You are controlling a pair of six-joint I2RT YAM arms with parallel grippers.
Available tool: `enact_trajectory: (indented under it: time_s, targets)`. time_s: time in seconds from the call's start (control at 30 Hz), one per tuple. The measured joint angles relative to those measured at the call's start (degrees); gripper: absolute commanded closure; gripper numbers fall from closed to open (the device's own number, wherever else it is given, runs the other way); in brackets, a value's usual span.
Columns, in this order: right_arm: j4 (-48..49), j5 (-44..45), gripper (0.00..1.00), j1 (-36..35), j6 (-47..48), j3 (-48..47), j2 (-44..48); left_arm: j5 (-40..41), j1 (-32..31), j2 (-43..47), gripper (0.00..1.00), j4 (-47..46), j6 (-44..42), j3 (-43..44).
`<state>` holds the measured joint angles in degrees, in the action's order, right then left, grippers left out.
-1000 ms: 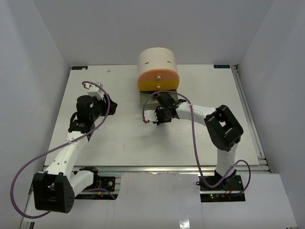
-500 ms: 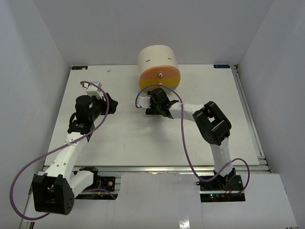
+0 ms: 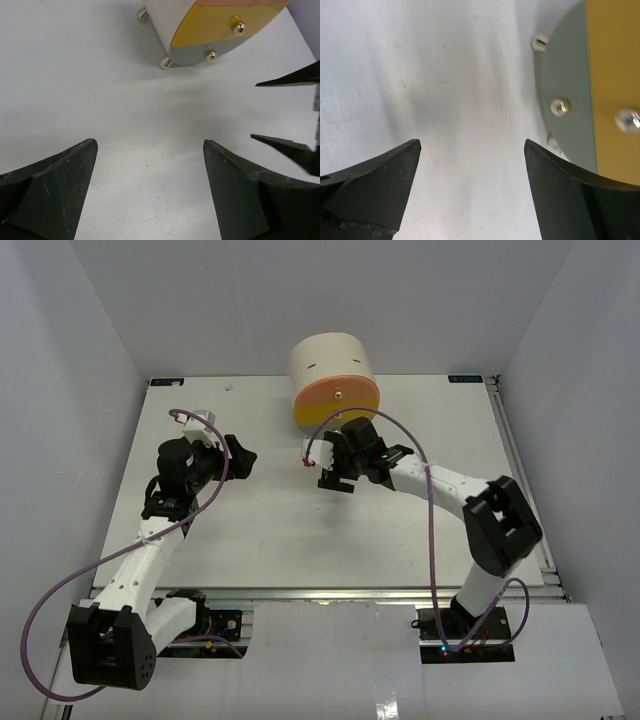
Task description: Organize the makeup
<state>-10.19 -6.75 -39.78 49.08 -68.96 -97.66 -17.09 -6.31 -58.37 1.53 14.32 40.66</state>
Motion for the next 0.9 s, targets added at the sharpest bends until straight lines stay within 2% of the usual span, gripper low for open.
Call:
enact_trajectory:
  time_s: [0.1, 0.23, 0.33, 0.63, 0.9]
  targets:
    - [-2.76, -4.3, 0.1, 5.16, -7.71, 1.16, 9.35, -2.55, 0.0, 0.18, 0.02, -0.5, 0.34, 0.0]
    - [-3.22, -8.2, 0.1, 18.2, -17.33, 2.98, 19.14, -5.6, -0.02, 1.54, 0.02, -0.67, 0.76, -0.08]
    - [-2.97, -7.17, 0.1, 26.53, -22.28, 7.41, 25.8, -7.43, -0.02, 4.04, 0.02, -0.77, 0.8, -0.69]
    - [0.15, -4.95, 0.1, 34.56, -31.72, 29.51, 45.79, -9.33, -0.02, 10.06, 0.02, -0.74, 0.8, -2.78]
    - [3.97, -2.45, 0.1, 41.65, -37.28, 32.06, 49.5, -9.38, -0.02, 9.57, 0.02, -0.35, 0.76, -2.8]
